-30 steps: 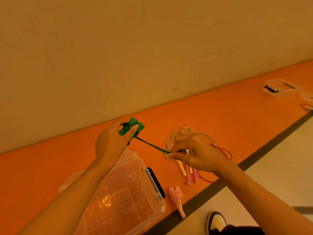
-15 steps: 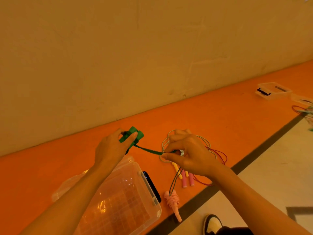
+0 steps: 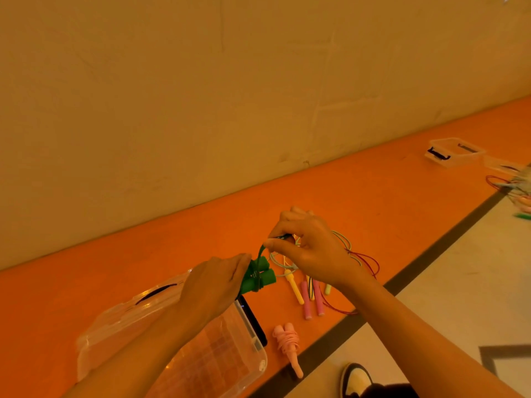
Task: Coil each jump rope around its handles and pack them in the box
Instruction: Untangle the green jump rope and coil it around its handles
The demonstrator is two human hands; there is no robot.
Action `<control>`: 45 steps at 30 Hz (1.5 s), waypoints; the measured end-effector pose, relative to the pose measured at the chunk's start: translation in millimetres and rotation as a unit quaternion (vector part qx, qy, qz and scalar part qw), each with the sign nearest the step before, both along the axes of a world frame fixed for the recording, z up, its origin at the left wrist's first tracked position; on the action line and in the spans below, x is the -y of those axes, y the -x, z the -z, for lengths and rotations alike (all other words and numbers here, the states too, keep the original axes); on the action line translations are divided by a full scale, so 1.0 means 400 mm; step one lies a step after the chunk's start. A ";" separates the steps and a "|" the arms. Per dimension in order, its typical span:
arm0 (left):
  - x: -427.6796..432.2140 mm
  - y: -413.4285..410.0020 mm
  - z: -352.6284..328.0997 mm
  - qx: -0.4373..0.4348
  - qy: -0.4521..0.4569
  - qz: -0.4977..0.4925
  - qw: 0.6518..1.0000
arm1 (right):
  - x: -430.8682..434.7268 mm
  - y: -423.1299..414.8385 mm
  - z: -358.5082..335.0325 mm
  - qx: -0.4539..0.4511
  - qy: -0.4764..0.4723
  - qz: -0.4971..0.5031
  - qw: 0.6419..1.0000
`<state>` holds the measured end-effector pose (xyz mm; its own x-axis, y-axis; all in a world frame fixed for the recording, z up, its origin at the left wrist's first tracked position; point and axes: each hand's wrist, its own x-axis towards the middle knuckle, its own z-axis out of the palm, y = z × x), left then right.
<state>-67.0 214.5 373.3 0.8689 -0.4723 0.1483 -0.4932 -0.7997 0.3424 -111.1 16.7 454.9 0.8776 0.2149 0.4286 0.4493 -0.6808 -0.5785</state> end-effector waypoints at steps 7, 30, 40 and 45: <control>0.024 0.038 -0.023 0.001 0.019 0.099 0.995 | 0.009 -0.029 0.005 -0.026 -0.045 0.010 0.999; 0.008 0.075 -0.076 0.104 0.107 0.155 0.977 | 0.059 -0.085 0.077 -0.152 -0.070 0.057 0.984; -0.001 0.050 -0.066 0.111 0.092 0.164 0.976 | 0.080 -0.100 0.144 -0.187 -0.030 0.058 0.980; -0.003 0.034 -0.093 0.054 0.190 0.105 0.975 | 0.097 -0.090 0.122 -0.223 -0.083 0.028 0.971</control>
